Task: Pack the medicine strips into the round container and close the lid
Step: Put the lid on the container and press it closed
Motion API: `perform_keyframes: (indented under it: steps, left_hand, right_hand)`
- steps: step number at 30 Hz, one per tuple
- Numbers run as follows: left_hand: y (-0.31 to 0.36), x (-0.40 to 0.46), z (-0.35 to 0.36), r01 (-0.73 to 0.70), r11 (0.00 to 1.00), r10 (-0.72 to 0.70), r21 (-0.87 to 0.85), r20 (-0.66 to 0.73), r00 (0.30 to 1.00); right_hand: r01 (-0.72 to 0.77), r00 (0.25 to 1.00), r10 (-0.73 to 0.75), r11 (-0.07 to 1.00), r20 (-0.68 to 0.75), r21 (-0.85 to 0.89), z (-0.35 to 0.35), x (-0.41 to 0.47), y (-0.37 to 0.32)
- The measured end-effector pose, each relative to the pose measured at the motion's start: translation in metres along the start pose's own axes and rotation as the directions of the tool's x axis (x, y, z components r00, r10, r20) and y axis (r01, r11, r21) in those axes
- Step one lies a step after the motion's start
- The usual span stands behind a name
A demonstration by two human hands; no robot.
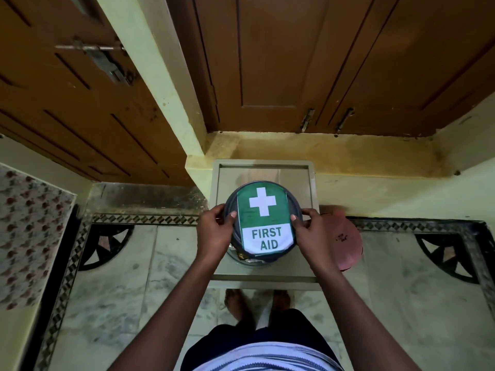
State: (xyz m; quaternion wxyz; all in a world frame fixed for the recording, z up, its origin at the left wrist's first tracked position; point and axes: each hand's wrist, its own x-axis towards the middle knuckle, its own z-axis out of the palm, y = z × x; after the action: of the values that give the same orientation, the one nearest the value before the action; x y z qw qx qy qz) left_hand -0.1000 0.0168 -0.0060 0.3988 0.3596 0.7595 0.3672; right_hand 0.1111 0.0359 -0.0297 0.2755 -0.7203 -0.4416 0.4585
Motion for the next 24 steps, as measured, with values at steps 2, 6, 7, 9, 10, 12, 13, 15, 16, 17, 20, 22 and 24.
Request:
perform_keyframes:
  steps: [2, 6, 7, 9, 10, 12, 13, 15, 16, 17, 20, 22, 24]
  left_hand:
    - [-0.003, 0.0, 0.004, -0.045, 0.996, 0.046, 0.071, -0.016, 0.999]
    - [-0.022, 0.006, 0.014, -0.004, 0.984, 0.011, 0.176, -0.042, 0.999]
    - [-0.025, 0.006, 0.017, 0.024, 0.979, -0.013, 0.204, -0.056, 0.998]
    - [-0.026, 0.004, 0.022, 0.074, 0.964, -0.052, 0.254, -0.089, 0.995]
    - [-0.024, 0.002, 0.024, 0.088, 0.958, -0.063, 0.273, -0.102, 0.993]
    - [-0.019, -0.004, 0.027, 0.107, 0.952, -0.075, 0.288, -0.12, 0.99]
    - [-0.018, -0.005, 0.028, 0.115, 0.953, -0.08, 0.28, -0.134, 0.988]
    - [-0.018, -0.006, 0.03, 0.114, 0.958, -0.074, 0.263, -0.159, 0.985]
    - [-0.019, -0.005, 0.031, 0.111, 0.96, -0.07, 0.255, -0.166, 0.984]
    - [-0.02, -0.004, 0.032, 0.114, 0.962, -0.072, 0.25, -0.17, 0.983]
    - [-0.027, -0.001, 0.032, 0.126, 0.959, -0.079, 0.255, -0.188, 0.979]
    - [-0.03, 0.0, 0.032, 0.121, 0.957, -0.072, 0.263, -0.189, 0.979]
    - [-0.032, 0.001, 0.031, 0.108, 0.96, -0.065, 0.257, -0.167, 0.984]
  right_hand:
    - [0.06, 0.998, -0.064, 0.979, -0.011, -0.195, 0.004, 0.0, 0.005]
    - [0.094, 0.993, -0.117, 0.882, -0.021, -0.462, 0.016, -0.002, 0.015]
    - [0.089, 0.994, -0.11, 0.878, -0.019, -0.47, 0.019, -0.004, 0.016]
    - [0.076, 0.995, -0.095, 0.873, -0.016, -0.481, 0.024, -0.008, 0.019]
    - [0.071, 0.995, -0.093, 0.868, -0.02, -0.491, 0.027, -0.009, 0.02]
    - [0.057, 0.996, -0.083, 0.866, -0.029, -0.497, 0.03, -0.012, 0.021]
    - [0.059, 0.996, -0.083, 0.87, -0.029, -0.49, 0.032, -0.013, 0.02]
    - [0.076, 0.995, -0.1, 0.881, -0.027, -0.467, 0.034, -0.014, 0.021]
    - [0.082, 0.994, -0.107, 0.885, -0.028, -0.459, 0.035, -0.015, 0.021]
    - [0.084, 0.993, -0.11, 0.887, -0.03, -0.455, 0.035, -0.015, 0.02]
    - [0.086, 0.993, -0.113, 0.894, -0.036, -0.44, 0.035, -0.015, 0.021]
    - [0.092, 0.993, -0.117, 0.901, -0.033, -0.425, 0.036, -0.017, 0.022]
    - [0.092, 0.993, -0.116, 0.908, -0.033, -0.408, 0.036, -0.017, 0.023]
